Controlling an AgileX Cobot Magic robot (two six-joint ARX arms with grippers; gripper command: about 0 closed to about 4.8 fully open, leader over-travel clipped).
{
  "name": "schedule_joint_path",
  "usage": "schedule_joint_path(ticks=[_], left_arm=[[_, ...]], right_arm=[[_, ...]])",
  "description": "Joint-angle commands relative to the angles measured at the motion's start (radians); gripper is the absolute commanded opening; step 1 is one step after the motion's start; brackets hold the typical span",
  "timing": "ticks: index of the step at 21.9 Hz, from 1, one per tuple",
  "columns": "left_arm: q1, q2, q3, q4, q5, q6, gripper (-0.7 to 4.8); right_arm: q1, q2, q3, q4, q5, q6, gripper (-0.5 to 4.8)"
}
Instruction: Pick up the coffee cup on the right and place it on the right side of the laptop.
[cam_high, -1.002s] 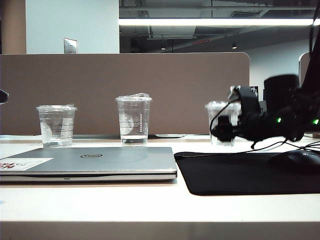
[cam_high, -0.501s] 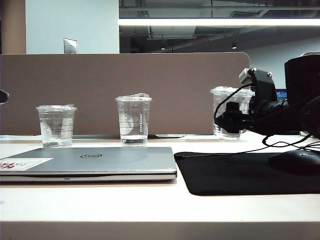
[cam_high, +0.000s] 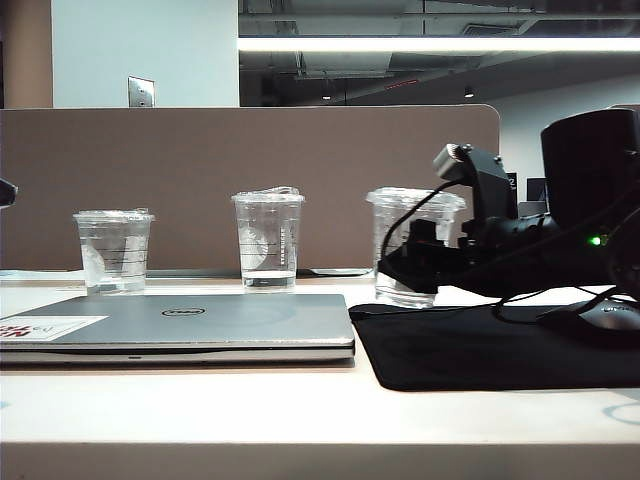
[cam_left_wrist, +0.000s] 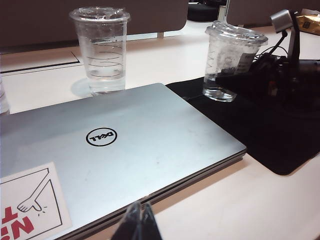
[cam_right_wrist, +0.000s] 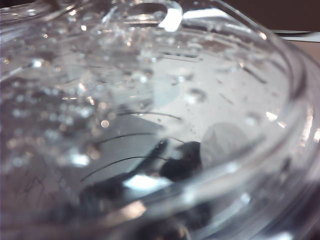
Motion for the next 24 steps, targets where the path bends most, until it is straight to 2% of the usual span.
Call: schedule_joint_path(ticks=[1,14,18,21,24], left_arm=[[0.0,0.0,0.003,0.013,0.0,0.002,-0.05],[0.0,0.0,0.003,0.013,0.0,0.002,-0.05],[0.0,0.0,0.003,0.013,0.0,0.002,-0.05],[0.0,0.0,0.003,0.013,0.0,0.002,-0.05],[0.0,0.0,0.003,0.013,0.0,0.002,-0.05]], right_arm=[[0.02,-0.008,0.004,0.038,0.002,-0.009,3.47],[0.033,-0.008,0.004,-0.055,0.0,-0.009,3.5],[0.042,-0.008,0.004,-0.071,0.002,-0.044,3.5],[0.042,-0.008,0.004,-0.077,0.002,-0.059,3.79],[0.042,-0.006,0.004,-0.083,0.002,-0.059,3.79]])
